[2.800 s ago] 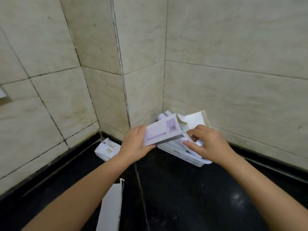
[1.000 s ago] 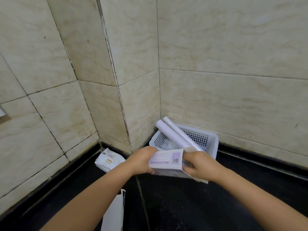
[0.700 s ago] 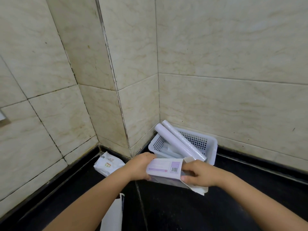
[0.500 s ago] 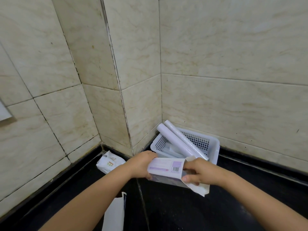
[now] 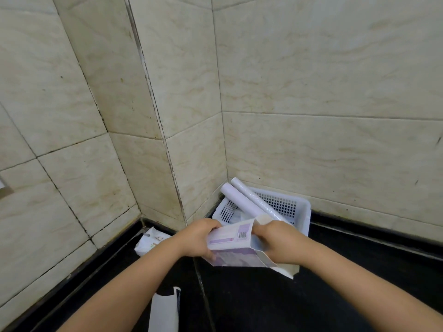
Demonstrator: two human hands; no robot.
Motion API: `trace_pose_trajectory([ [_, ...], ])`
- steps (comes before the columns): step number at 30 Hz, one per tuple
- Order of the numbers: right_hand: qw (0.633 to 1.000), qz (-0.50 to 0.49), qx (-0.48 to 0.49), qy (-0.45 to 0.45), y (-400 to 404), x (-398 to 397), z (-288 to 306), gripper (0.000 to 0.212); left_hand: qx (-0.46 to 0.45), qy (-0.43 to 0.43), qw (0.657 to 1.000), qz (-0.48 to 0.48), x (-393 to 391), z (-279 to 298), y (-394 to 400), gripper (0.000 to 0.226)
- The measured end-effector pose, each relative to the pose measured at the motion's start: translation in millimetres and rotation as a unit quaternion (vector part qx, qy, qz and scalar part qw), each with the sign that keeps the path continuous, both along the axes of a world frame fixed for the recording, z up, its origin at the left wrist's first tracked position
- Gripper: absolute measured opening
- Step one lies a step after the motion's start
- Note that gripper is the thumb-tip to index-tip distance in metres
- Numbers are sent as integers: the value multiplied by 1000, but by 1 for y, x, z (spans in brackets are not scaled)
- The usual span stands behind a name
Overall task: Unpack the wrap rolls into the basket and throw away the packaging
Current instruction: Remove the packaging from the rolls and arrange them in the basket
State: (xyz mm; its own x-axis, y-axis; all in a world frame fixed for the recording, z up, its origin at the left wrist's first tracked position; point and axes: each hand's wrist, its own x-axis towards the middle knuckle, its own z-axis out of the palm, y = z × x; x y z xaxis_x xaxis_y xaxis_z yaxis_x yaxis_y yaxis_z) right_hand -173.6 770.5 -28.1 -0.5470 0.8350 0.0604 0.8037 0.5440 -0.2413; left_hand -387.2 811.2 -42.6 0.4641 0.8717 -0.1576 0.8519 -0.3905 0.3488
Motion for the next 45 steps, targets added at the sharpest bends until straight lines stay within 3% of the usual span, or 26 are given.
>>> trace_pose_trajectory([
  [2, 999, -12, -8, 29, 2, 1, -4, 14, 11, 3, 1000, -1, 3, -1, 2, 57],
  [6, 996, -38, -27, 72, -2, 2, -10, 49, 23, 7, 1000, 0, 7, -3, 6, 57],
  [10, 972, -117, -96, 181, -11, 27, -26, 33, 26, 43, 999, 15, 1, -21, 6, 56],
  [12, 948, -170, -148, 225, -21, 50, -38, 40, 18, 85, 996, 30, -6, -41, 4, 51],
  [15, 924, -224, -207, 230, -32, 85, -50, 21, -8, 160, 986, 48, -6, -75, -2, 51],
  [18, 903, -268, -241, 233, -40, 111, -53, 24, -18, 199, 979, 32, 9, -109, -14, 50],
  [20, 890, -289, -250, 250, -48, 124, -57, 40, -43, 219, 975, 15, 19, -125, -26, 59],
  [22, 879, -299, -255, 268, -52, 130, -61, 41, -64, 225, 972, 0, 29, -137, -36, 83],
  [24, 872, -298, -269, 280, -50, 129, -64, 37, -47, 165, 985, -12, 42, -133, -40, 102],
  [27, 865, -270, -294, 306, -42, 113, -68, 31, 95, -5, 994, -57, 69, -106, -44, 109],
  [29, 859, -245, -303, 331, -32, 98, -72, 23, 206, -10, 973, -101, 83, -96, -46, 103],
  [30, 858, -231, -304, 343, -27, 91, -73, 20, 216, -12, 971, -101, 88, -95, -45, 95],
  [32, 861, -201, -311, 348, -17, 79, -75, 21, 166, -32, 983, -69, 90, -93, -42, 74],
  [35, 876, -172, -319, 320, -2, 70, -70, 49, 96, -29, 995, 10, 83, -96, -26, 45],
  [37, 876, -173, -300, 335, 12, 67, -68, 46, 75, -17, 996, 50, 81, -95, -13, 33],
  [39, 895, -186, -239, 329, 27, 65, -69, 32, 89, 10, 994, 61, 80, -94, 2, 26],
  [42, 966, -109, -123, 199, 55, 60, -72, 58, 118, 59, 990, 44, 78, -94, 31, 29],
  [45, 972, -77, -167, 148, 89, 55, -83, 50, 209, 80, 974, -27, 83, -87, 60, 32],
])
